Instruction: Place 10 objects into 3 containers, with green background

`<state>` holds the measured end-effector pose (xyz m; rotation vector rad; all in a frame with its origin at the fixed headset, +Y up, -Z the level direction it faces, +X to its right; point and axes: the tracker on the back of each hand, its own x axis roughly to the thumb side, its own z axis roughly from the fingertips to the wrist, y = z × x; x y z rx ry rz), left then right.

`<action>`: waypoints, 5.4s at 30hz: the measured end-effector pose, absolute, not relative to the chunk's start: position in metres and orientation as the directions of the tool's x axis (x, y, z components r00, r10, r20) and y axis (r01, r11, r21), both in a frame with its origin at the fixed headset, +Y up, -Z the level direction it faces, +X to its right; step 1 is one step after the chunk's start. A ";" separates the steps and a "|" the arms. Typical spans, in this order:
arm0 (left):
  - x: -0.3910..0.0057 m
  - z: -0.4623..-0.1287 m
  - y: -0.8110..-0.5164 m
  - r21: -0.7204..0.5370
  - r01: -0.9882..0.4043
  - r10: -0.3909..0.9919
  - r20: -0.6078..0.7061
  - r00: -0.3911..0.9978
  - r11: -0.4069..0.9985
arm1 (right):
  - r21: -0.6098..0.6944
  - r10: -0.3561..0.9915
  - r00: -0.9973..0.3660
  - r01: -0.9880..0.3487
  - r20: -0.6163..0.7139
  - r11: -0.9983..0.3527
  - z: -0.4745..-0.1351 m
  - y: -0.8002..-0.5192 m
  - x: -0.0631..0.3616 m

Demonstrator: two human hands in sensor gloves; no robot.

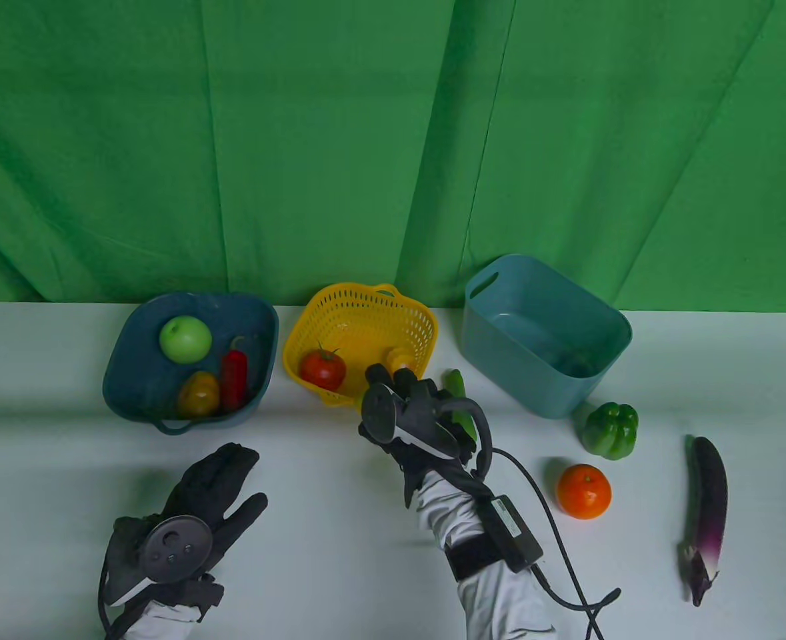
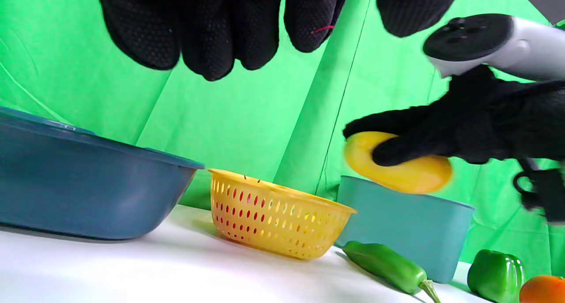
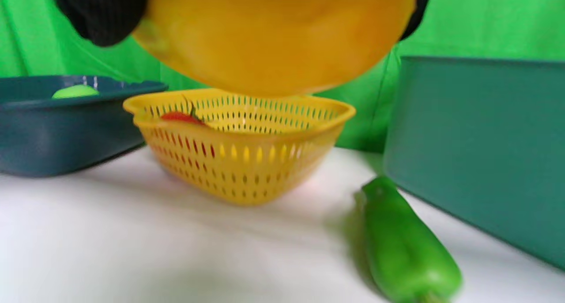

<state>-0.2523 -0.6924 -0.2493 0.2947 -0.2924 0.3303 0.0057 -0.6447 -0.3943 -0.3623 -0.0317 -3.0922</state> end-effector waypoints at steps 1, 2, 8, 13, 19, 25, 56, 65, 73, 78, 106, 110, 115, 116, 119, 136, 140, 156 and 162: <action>-0.252 -0.249 -0.692 0.236 -0.358 0.273 0.327 0.905 0.904 | 0.014 -0.018 -0.974 0.022 0.224 -1.000 -0.399 -0.644 0.003; -0.253 -0.249 -0.691 0.239 -0.359 0.273 0.328 0.904 0.902 | 0.010 -0.001 -0.979 0.003 0.204 -1.000 -0.407 -0.642 -0.003; -0.255 -0.249 -0.692 0.242 -0.353 0.271 0.316 0.909 0.904 | -0.014 0.064 -0.983 -0.068 0.174 -0.998 -0.428 -0.650 -0.018; -0.257 -0.250 -0.693 0.240 -0.350 0.271 0.308 0.912 0.905 | -0.030 -0.001 -0.989 -0.003 0.150 -1.000 -0.441 -0.663 -0.027; -0.256 -0.249 -0.693 0.237 -0.339 0.263 0.302 0.916 0.910 | -0.060 -0.003 -0.988 -0.006 0.153 -0.998 -0.450 -0.678 -0.031; -0.256 -0.250 -0.696 0.226 -0.332 0.261 0.294 0.919 0.916 | -0.083 -0.024 -0.987 0.011 0.157 -0.997 -0.454 -0.684 -0.027; -0.257 -0.248 -0.689 0.246 -0.368 0.284 0.319 0.904 0.897 | -0.101 0.306 -0.952 -0.301 -0.029 -0.948 -0.420 -0.710 0.100; -0.258 -0.248 -0.689 0.248 -0.366 0.283 0.314 0.906 0.897 | 0.013 0.240 -0.961 -0.245 -0.137 -0.970 -0.430 -0.747 0.105; -0.259 -0.248 -0.689 0.243 -0.366 0.286 0.308 0.907 0.898 | 0.107 0.130 -0.976 -0.150 -0.173 -0.983 -0.438 -0.766 0.101; -0.259 -0.248 -0.689 0.243 -0.364 0.286 0.304 0.909 0.899 | 0.118 0.089 -0.982 -0.109 -0.169 -0.987 -0.440 -0.772 0.100; -0.259 -0.248 -0.686 0.236 -0.345 0.274 0.288 0.918 0.908 | 0.143 0.107 -0.982 -0.129 -0.157 -0.981 -0.446 -0.728 0.110; -0.260 -0.248 -0.685 0.241 -0.349 0.277 0.287 0.917 0.906 | 0.106 0.136 -0.980 -0.152 -0.143 -0.983 -0.445 -0.714 0.108; -0.260 -0.249 -0.685 0.242 -0.349 0.276 0.288 0.917 0.905 | 0.064 0.162 -0.981 -0.169 -0.112 -0.983 -0.443 -0.698 0.102; -0.260 -0.249 -0.685 0.243 -0.349 0.276 0.289 0.917 0.905 | 0.046 0.169 -0.980 -0.174 -0.106 -0.984 -0.443 -0.695 0.100; -0.261 -0.248 -0.685 0.245 -0.348 0.274 0.288 0.917 0.905 | 0.013 0.141 -0.986 -0.143 -0.090 -0.990 -0.442 -0.686 0.091; -0.263 -0.248 -0.686 0.246 -0.343 0.274 0.277 0.921 0.906 | -0.020 0.014 -0.999 -0.014 0.034 -1.000 -0.450 -0.681 0.011; -0.263 -0.248 -0.686 0.243 -0.342 0.274 0.275 0.922 0.908 | -0.010 -0.040 -0.998 0.039 0.058 -0.999 -0.451 -0.688 -0.005; -0.267 -0.250 -0.687 0.237 -0.367 0.301 0.271 0.914 0.900 | -0.043 0.018 -0.996 -0.022 0.087 -0.999 -0.449 -0.690 -0.008; -0.267 -0.250 -0.688 0.228 -0.370 0.306 0.272 0.912 0.901 | -0.076 0.031 -0.994 -0.039 0.101 -0.996 -0.434 -0.675 0.010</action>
